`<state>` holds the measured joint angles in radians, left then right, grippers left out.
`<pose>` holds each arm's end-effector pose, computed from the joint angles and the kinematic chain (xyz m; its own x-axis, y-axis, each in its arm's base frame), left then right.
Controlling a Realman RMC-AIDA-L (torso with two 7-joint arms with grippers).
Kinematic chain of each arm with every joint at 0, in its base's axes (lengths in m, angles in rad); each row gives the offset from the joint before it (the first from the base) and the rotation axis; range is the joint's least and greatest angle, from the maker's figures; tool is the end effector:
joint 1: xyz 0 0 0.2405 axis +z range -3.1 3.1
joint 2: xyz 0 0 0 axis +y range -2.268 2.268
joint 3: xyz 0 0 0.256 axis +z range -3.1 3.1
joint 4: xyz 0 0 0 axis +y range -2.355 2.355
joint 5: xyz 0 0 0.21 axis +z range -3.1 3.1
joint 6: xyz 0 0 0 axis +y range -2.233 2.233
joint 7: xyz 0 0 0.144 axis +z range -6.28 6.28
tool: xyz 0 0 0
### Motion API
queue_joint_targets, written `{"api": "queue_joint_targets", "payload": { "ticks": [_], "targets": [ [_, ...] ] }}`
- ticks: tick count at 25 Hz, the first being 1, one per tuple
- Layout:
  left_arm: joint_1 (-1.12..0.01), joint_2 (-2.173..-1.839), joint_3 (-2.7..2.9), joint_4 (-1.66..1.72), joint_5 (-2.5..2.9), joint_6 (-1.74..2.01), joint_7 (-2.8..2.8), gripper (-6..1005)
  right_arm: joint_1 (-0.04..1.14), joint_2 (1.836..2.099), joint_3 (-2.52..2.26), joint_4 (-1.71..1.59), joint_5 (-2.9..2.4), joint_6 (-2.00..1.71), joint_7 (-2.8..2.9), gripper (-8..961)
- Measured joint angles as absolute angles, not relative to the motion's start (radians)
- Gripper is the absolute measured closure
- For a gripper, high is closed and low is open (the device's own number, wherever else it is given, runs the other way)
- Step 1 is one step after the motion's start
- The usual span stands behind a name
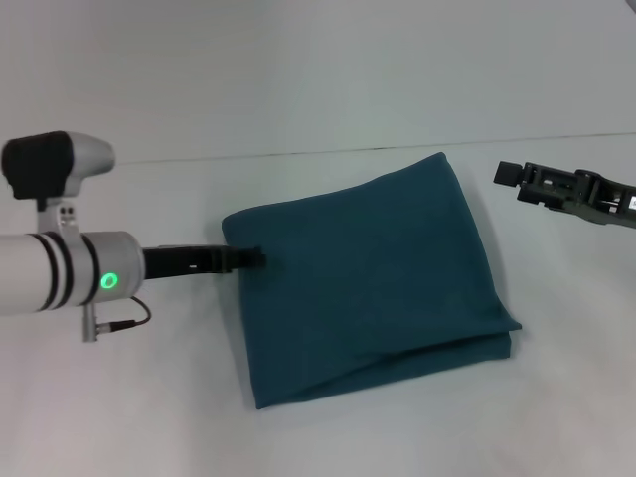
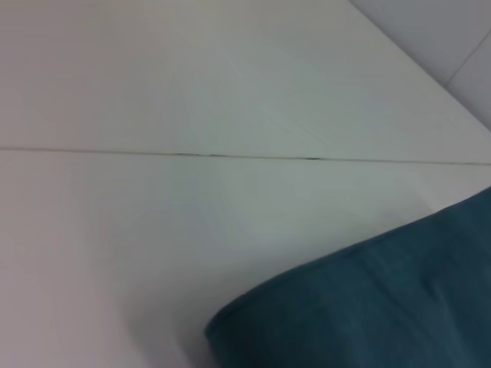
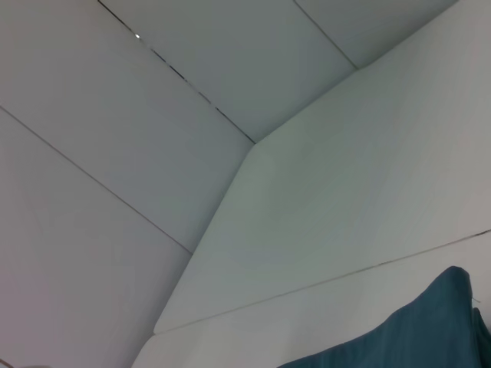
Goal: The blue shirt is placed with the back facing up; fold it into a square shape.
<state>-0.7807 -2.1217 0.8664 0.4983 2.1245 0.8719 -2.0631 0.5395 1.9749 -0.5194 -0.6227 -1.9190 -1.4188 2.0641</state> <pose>-0.2357 0.4195 -0.0563 0.5092 0.7246 0.4644 0.8606 -0.4344 -0.2658 0.2944 0.3670 0.0700 0.1987 -0.6754 -0.7101 -0.9247 -0.3693 0.0926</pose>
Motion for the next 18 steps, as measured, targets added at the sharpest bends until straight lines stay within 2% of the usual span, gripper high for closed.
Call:
{"api": "queue_joint_targets", "payload": {
  "ticks": [5, 12, 17, 18],
  "targets": [
    [-0.794, -2.142, 0.901, 0.493, 2.124, 0.845, -2.063, 205, 0.538, 1.975, -0.52, -0.623, -1.919, -1.419, 2.063, 25],
    [-0.799, -2.151, 0.933, 0.501, 2.124, 0.837, -2.055, 92, 0.536, 1.975, -0.522, -0.623, -1.919, -1.419, 2.062, 25],
    [-0.795, -2.155, 0.948, 0.509, 2.124, 0.83, -2.03, 116, 0.534, 1.974, -0.522, -0.623, -1.919, -1.418, 2.062, 25],
    [-0.795, -2.155, 0.952, 0.51, 2.124, 0.83, -2.03, 154, 0.534, 1.974, -0.522, -0.623, -1.919, -1.418, 2.062, 25]
  ]
}}
